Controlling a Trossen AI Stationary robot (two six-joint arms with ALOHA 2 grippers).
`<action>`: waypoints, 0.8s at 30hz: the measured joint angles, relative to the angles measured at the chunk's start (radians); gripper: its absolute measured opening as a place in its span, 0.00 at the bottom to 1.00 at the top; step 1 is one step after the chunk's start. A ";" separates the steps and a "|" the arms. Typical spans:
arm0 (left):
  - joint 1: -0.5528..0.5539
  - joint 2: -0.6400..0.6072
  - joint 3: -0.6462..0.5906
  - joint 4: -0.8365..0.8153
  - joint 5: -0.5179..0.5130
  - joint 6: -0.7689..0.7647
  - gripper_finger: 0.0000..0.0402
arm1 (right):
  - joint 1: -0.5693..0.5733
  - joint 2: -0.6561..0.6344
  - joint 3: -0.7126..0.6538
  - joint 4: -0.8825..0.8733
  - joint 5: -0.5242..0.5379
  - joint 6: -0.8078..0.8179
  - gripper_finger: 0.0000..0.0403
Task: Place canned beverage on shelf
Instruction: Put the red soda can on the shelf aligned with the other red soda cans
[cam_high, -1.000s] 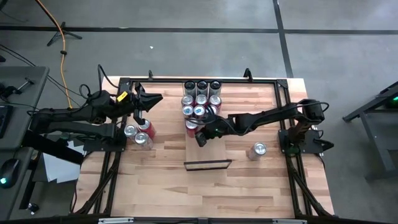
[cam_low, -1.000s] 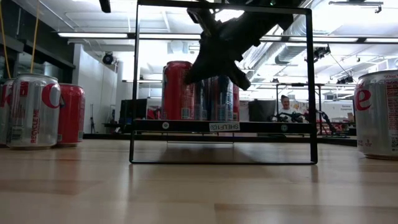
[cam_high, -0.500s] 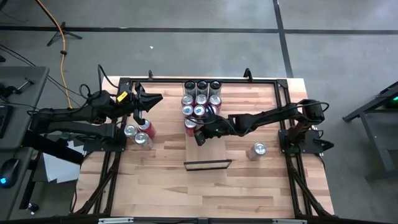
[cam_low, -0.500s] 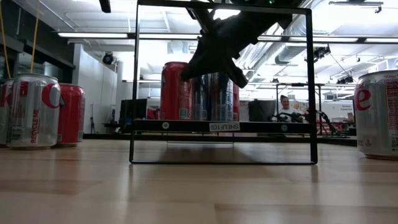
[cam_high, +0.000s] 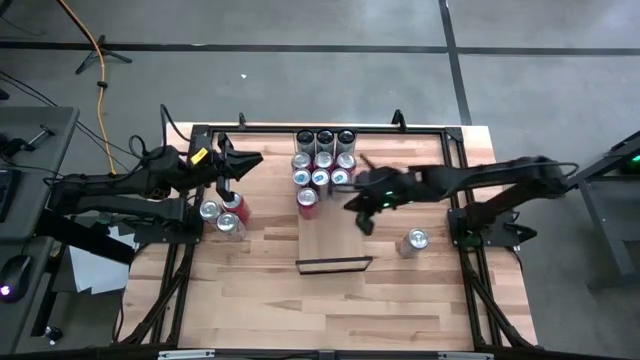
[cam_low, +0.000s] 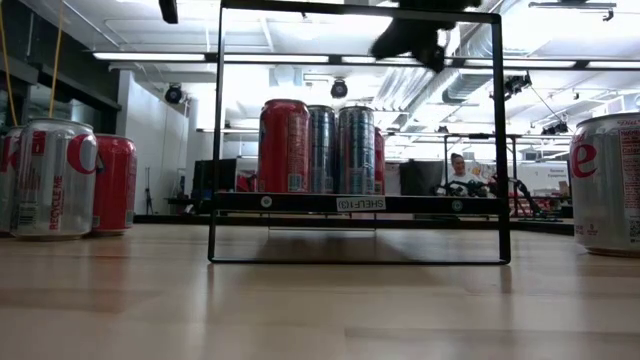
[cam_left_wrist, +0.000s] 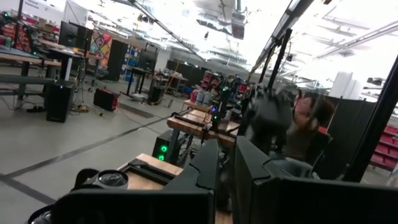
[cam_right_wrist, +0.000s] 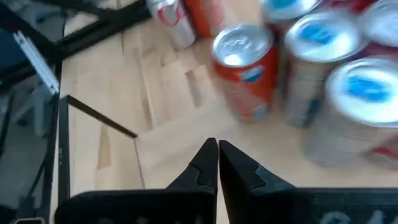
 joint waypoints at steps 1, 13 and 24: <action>0.000 0.000 0.000 -0.004 0.000 0.000 0.01 | -0.002 -0.040 -0.016 -0.013 0.022 -0.005 0.00; 0.000 0.000 0.000 -0.009 0.000 0.000 0.01 | -0.054 -0.467 -0.410 0.538 0.136 0.037 0.00; 0.000 0.000 0.000 -0.042 0.000 0.000 0.01 | -0.081 -0.500 -0.465 0.678 0.133 0.000 0.00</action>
